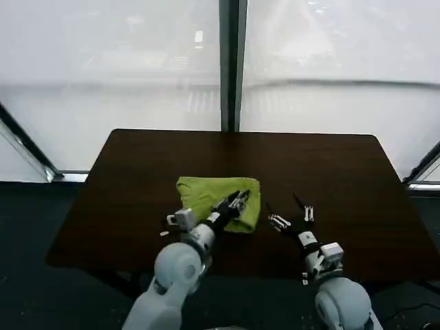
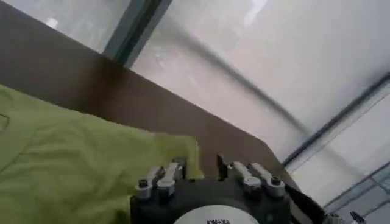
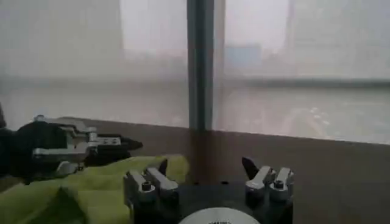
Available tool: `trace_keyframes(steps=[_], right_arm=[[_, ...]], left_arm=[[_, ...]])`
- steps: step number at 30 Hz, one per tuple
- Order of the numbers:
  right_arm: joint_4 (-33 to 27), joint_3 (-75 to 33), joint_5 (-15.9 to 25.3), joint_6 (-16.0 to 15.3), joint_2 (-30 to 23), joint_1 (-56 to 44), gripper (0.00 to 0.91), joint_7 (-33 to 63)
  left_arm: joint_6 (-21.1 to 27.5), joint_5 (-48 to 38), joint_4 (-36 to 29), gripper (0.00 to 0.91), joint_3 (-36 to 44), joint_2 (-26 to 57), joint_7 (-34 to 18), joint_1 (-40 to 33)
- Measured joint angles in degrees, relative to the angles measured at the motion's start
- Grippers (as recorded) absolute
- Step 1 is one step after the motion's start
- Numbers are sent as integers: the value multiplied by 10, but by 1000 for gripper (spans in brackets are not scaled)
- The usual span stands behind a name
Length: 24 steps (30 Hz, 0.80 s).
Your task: Fold and organize the clothes.
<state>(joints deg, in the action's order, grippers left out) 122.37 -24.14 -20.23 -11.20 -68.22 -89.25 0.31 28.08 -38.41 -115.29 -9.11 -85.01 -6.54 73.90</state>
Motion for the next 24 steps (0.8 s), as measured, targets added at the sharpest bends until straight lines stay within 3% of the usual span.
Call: trace_keyframes(steps=[14, 15, 18, 19, 20, 22, 24], right_arm=[[-14, 51, -136, -118, -7, 31, 878, 83], [-15, 53, -143, -123, -8, 34, 731, 84], [-20, 57, -158, -132, -11, 42, 556, 89], [-22, 57, -163, -134, -12, 43, 410, 90], [-23, 59, -167, -136, -14, 44, 341, 91], [-27, 60, -174, -139, -18, 46, 88, 94], [-32, 60, -184, -144, -23, 48, 49, 99]], left_arm=[[-36, 29, -58, 878, -63, 68, 12, 28], [-36, 31, -61, 878, -68, 72, 13, 31], [-39, 40, -64, 878, -80, 78, 13, 38], [-40, 43, -64, 878, -84, 79, 12, 40], [-40, 44, -64, 878, -86, 80, 12, 43], [-42, 44, -65, 878, -93, 81, 12, 48], [-43, 44, -67, 878, -100, 84, 12, 52]])
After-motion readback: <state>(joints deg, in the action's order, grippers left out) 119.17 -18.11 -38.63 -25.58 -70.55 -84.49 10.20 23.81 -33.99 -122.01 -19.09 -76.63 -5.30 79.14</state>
